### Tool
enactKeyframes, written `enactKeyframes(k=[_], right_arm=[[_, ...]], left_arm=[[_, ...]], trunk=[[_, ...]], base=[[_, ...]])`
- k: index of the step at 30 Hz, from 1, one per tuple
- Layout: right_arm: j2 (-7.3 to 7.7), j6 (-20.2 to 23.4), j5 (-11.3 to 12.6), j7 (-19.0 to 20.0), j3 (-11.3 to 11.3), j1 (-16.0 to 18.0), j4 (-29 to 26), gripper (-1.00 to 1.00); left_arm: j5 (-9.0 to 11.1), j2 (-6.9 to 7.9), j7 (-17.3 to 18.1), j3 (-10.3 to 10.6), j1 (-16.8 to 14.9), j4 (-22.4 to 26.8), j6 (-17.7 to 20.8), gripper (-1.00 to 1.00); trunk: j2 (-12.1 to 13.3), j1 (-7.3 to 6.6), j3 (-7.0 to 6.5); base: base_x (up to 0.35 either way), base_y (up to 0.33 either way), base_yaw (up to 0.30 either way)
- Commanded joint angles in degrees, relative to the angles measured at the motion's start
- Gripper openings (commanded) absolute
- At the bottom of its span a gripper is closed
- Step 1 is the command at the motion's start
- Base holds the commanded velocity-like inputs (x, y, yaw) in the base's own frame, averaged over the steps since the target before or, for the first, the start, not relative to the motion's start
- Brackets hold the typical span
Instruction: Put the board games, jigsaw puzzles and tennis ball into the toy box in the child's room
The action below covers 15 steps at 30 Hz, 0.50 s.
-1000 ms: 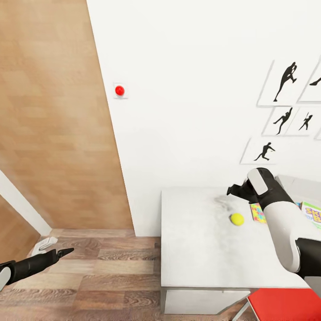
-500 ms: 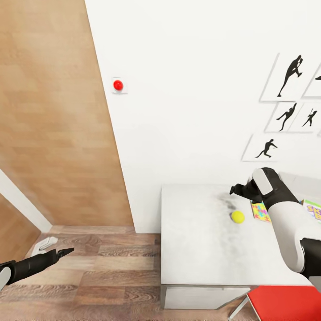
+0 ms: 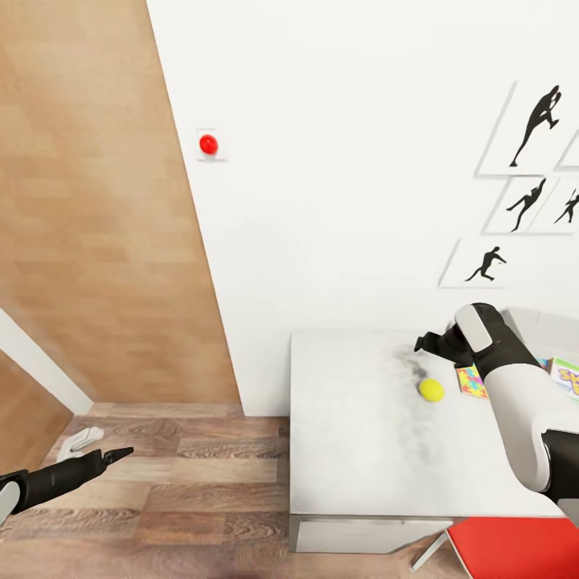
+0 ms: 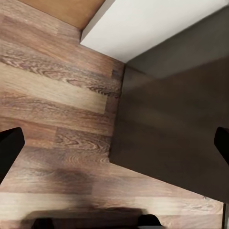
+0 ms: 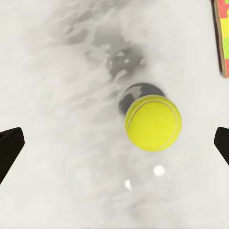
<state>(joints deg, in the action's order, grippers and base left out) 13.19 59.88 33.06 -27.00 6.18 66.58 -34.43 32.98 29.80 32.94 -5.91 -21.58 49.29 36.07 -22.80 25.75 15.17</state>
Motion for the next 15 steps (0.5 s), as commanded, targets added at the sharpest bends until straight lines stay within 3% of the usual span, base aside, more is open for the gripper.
enactKeyframes(k=[1, 15], right_arm=[[-0.01, 0.1, 0.6, -0.5, 0.1, 0.0, 0.0, 1.00], [0.02, 0.1, 0.6, -0.6, 0.0, 0.0, 0.0, 1.00]], left_arm=[[0.2, 0.00, 0.1, -0.1, 0.0, 0.0, 0.4, 1.00], [0.2, 0.00, 0.1, -0.1, 0.0, 0.2, 0.4, 1.00]], trunk=[[-0.1, 0.04, 0.21], [-0.1, 0.04, 1.53]], base=[[0.070, -0.030, 0.000], [0.015, -0.007, 0.000]])
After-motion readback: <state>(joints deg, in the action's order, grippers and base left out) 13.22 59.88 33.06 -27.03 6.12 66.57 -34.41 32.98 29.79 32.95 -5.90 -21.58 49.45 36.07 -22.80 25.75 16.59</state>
